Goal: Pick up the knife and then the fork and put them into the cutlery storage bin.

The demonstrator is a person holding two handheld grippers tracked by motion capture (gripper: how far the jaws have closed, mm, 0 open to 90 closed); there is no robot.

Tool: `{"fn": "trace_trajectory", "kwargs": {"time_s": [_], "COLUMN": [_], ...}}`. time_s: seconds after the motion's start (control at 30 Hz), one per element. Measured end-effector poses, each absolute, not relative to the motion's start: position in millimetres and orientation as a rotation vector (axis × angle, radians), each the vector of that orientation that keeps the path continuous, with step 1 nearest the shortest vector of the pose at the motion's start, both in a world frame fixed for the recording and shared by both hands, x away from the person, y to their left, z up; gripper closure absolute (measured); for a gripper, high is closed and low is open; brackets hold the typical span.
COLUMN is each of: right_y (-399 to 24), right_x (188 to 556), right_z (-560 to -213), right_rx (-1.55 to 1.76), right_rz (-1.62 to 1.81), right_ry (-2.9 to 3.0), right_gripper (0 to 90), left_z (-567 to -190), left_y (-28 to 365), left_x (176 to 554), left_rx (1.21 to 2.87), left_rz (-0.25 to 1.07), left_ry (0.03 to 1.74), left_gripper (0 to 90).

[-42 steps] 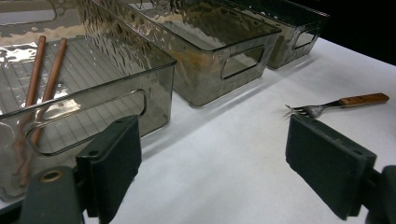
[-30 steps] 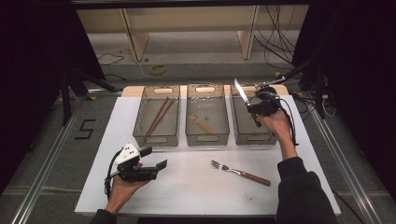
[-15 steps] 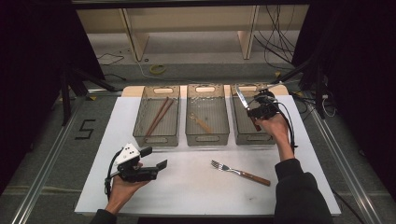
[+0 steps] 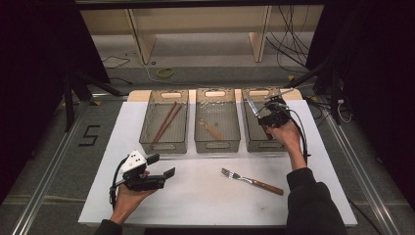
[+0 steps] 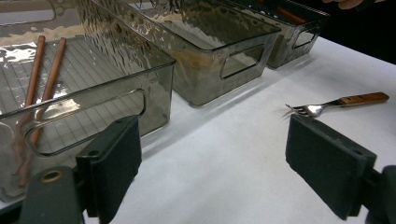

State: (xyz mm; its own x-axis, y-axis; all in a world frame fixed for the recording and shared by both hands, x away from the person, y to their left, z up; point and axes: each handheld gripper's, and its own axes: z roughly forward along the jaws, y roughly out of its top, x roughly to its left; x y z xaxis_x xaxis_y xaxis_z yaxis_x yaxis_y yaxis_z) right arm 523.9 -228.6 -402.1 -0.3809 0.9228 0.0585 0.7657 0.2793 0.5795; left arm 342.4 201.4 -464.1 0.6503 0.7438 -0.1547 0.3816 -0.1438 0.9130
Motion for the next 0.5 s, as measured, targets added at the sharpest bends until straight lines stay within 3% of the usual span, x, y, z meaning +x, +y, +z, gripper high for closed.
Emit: {"fn": "trace_trajectory", "kwargs": {"time_s": [0.1, 0.23, 0.5], "right_y": [-227.7, -227.8, -228.2], "right_x": [524.6, 524.9, 517.2], "right_z": [-404.3, -403.9, -394.1], "right_rx": [1.559, 1.561, 1.501], "right_rz": [0.769, 0.824, 0.851], "right_ry": [2.27, 2.292, 2.304], "right_gripper": [76.2, 66.4, 57.0], "left_z": [-464.0, -464.2, -464.1], "left_y": [201.3, 201.5, 201.3], "left_x": [342.3, 342.5, 342.4], "left_rx": [1.76, 1.758, 1.761], "left_rz": [0.407, 0.406, 0.407], "left_ry": [0.908, 0.911, 0.909], "left_gripper": [17.7, 17.8, 17.8]}}
